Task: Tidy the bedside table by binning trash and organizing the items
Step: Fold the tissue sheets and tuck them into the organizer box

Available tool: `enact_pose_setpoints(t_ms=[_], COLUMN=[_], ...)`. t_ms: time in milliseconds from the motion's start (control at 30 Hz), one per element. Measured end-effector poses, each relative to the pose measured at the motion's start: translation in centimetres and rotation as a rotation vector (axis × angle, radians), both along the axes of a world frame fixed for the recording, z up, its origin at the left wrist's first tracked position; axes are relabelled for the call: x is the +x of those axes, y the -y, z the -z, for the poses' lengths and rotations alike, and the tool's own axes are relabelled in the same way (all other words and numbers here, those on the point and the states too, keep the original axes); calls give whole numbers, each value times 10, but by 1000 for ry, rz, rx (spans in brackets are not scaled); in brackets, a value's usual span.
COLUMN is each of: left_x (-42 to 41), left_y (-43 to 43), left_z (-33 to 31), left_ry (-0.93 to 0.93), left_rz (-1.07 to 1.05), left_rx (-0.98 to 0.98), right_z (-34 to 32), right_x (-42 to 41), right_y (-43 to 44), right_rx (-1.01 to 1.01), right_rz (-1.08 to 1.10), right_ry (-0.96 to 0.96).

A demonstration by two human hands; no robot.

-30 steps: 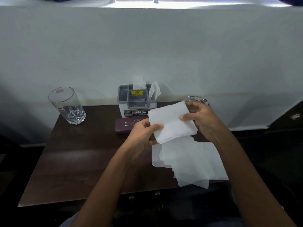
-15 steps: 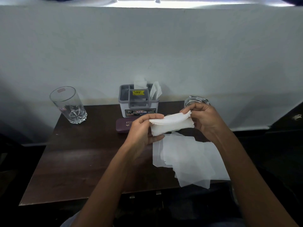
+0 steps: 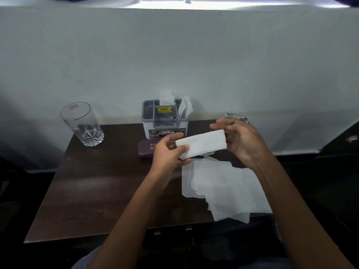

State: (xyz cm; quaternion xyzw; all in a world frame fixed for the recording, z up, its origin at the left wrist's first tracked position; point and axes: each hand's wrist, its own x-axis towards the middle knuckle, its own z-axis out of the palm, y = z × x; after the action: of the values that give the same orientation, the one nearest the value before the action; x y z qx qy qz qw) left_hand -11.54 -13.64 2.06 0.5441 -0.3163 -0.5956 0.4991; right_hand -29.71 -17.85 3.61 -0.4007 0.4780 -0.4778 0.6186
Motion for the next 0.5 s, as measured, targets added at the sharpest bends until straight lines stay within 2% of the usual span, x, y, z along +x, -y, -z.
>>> enact_pose_setpoints(t_ms=[67, 233, 500], left_x=[1, 7, 34], left_y=[-1, -2, 1], left_z=[0, 1, 10], left_ry=[44, 118, 218], left_rz=[-3, -24, -158], left_rx=[-48, -115, -154], right_z=[1, 4, 8], right_x=[2, 13, 35], right_y=[-1, -11, -15], right_rx=[59, 80, -57], right_rz=[-2, -72, 54], right_ry=[-2, -224, -416])
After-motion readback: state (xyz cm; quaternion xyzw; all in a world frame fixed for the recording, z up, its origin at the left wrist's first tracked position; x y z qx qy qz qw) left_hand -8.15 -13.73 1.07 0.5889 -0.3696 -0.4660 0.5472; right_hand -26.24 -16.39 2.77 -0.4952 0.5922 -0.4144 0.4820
